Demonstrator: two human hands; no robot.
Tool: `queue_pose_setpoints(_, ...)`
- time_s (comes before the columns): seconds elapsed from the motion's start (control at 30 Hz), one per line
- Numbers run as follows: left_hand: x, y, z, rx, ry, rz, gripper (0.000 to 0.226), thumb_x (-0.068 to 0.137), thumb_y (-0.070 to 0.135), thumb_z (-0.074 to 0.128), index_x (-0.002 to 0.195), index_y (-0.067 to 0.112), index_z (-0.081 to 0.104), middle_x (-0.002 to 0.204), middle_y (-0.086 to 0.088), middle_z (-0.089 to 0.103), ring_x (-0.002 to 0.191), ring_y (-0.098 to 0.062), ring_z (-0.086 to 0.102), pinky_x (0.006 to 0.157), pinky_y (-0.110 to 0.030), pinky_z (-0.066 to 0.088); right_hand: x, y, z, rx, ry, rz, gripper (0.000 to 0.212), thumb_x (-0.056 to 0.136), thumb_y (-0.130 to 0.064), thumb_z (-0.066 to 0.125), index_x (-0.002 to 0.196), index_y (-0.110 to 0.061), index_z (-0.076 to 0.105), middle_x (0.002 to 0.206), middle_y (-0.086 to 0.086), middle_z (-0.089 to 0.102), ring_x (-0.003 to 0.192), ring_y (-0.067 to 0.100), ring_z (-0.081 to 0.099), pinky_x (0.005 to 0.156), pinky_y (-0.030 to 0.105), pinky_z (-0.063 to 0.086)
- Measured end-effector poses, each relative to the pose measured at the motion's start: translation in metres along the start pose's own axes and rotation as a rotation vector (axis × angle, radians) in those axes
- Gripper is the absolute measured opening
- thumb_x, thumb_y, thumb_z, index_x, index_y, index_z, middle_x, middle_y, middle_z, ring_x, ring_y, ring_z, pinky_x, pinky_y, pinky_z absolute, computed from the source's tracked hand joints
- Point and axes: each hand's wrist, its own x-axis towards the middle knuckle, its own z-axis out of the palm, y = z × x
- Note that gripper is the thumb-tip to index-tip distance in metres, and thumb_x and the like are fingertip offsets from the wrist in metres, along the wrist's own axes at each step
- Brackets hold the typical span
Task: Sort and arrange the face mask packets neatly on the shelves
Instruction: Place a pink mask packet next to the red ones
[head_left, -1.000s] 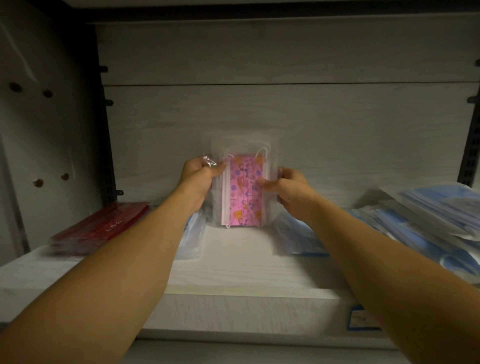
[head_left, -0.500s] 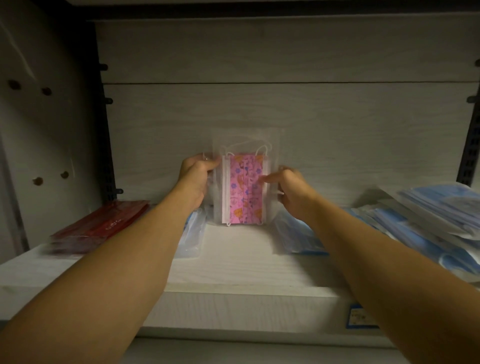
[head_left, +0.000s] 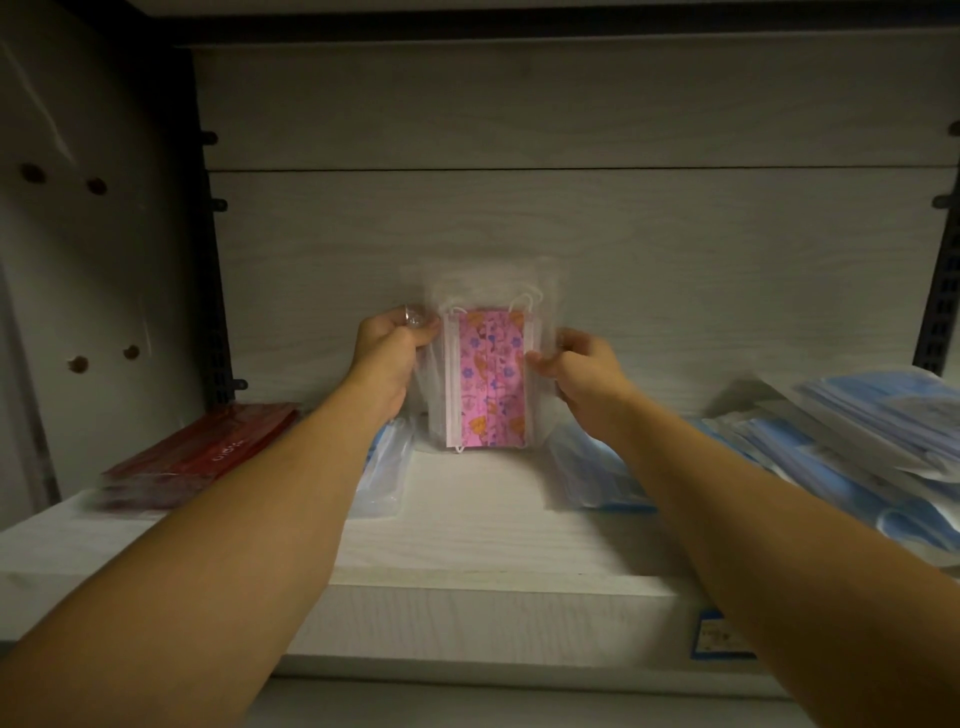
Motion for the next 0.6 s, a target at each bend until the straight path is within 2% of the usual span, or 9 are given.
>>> queue_pose_setpoints(0.07,-0.003,0.005,0.001,-0.065,-0.034,-0.058,0.011,0.076,0.000,0.066,0.084,0.007,0.068,0.074,-0.007,0.070,0.066,-0.022,0.065,0.058,-0.027,0.054,0.001,0.001,0.000,-0.010,-0.020,0.000,0.019,0.094,0.007,0.057,0.089,-0.008,0.066,0.093,0.015,0.067,0.091,0.030,0.065,0.085,0.045,0.054)
queue_pose_setpoints(0.1,-0.004,0.005,0.002,-0.086,-0.056,-0.088,0.020,0.068,0.003,0.065,0.088,0.004,0.067,0.078,-0.010,0.067,0.064,-0.021,0.062,0.054,-0.024,0.050,0.002,0.002,0.000,-0.012,-0.030,-0.002,0.020,0.094,0.008,0.054,0.088,-0.008,0.065,0.093,0.016,0.066,0.090,0.029,0.063,0.082,0.044,0.052)
queue_pose_setpoints(0.17,-0.006,0.005,0.004,-0.103,-0.110,-0.108,0.045,0.062,0.006,0.061,0.105,-0.004,0.066,0.089,-0.016,0.066,0.069,-0.023,0.063,0.058,-0.026,0.052,0.002,0.003,0.001,-0.008,-0.045,0.005,0.025,0.094,0.011,0.049,0.087,-0.007,0.063,0.089,0.014,0.064,0.087,0.028,0.062,0.082,0.044,0.052)
queue_pose_setpoints(0.2,-0.006,0.003,0.005,-0.090,-0.136,-0.099,0.045,0.064,0.004,0.062,0.108,-0.005,0.065,0.090,-0.015,0.068,0.071,-0.023,0.066,0.062,-0.028,0.054,0.002,0.003,0.001,-0.005,-0.050,0.012,0.025,0.093,0.013,0.048,0.087,-0.007,0.062,0.088,0.014,0.063,0.086,0.028,0.061,0.081,0.044,0.051)
queue_pose_setpoints(0.27,-0.006,-0.001,0.005,-0.022,-0.153,-0.060,0.024,0.078,-0.006,0.065,0.101,0.001,0.066,0.082,-0.008,0.074,0.073,-0.021,0.071,0.071,-0.032,0.058,0.004,0.005,0.001,0.004,-0.056,0.025,0.023,0.089,0.013,0.047,0.087,-0.006,0.061,0.086,0.014,0.061,0.085,0.029,0.057,0.078,0.044,0.046)
queue_pose_setpoints(0.33,-0.004,-0.005,0.004,0.062,-0.155,-0.023,0.021,0.088,-0.010,0.064,0.098,0.008,0.067,0.086,-0.006,0.075,0.079,-0.021,0.073,0.083,-0.037,0.059,0.005,0.005,0.000,0.023,-0.055,0.043,0.020,0.087,0.012,0.051,0.087,-0.006,0.060,0.085,0.014,0.061,0.085,0.029,0.056,0.077,0.043,0.042)
queue_pose_setpoints(0.4,-0.001,-0.008,0.002,0.115,-0.137,-0.003,0.019,0.089,-0.009,0.065,0.097,0.009,0.068,0.089,-0.008,0.074,0.087,-0.025,0.072,0.091,-0.041,0.058,0.007,0.005,0.000,0.027,-0.057,0.060,0.014,0.087,0.004,0.062,0.098,-0.005,0.061,0.096,0.015,0.067,0.093,0.032,0.063,0.082,0.045,0.049)
queue_pose_setpoints(0.47,0.002,-0.010,0.002,0.118,-0.120,-0.010,0.019,0.089,-0.009,0.066,0.099,0.007,0.068,0.091,-0.009,0.074,0.089,-0.028,0.072,0.092,-0.044,0.057,0.007,0.006,0.001,0.018,-0.077,0.081,0.031,0.086,-0.002,0.071,0.115,-0.005,0.059,0.111,0.015,0.071,0.104,0.032,0.069,0.094,0.050,0.055)
queue_pose_setpoints(0.6,-0.001,-0.007,0.006,0.002,-0.190,-0.093,0.025,0.088,-0.010,0.063,0.107,0.006,0.068,0.099,-0.014,0.074,0.090,-0.029,0.072,0.088,-0.042,0.058,0.006,0.012,0.003,0.012,-0.101,0.090,0.049,0.084,0.003,0.075,0.128,-0.005,0.055,0.118,0.014,0.070,0.104,0.029,0.070,0.093,0.049,0.058)
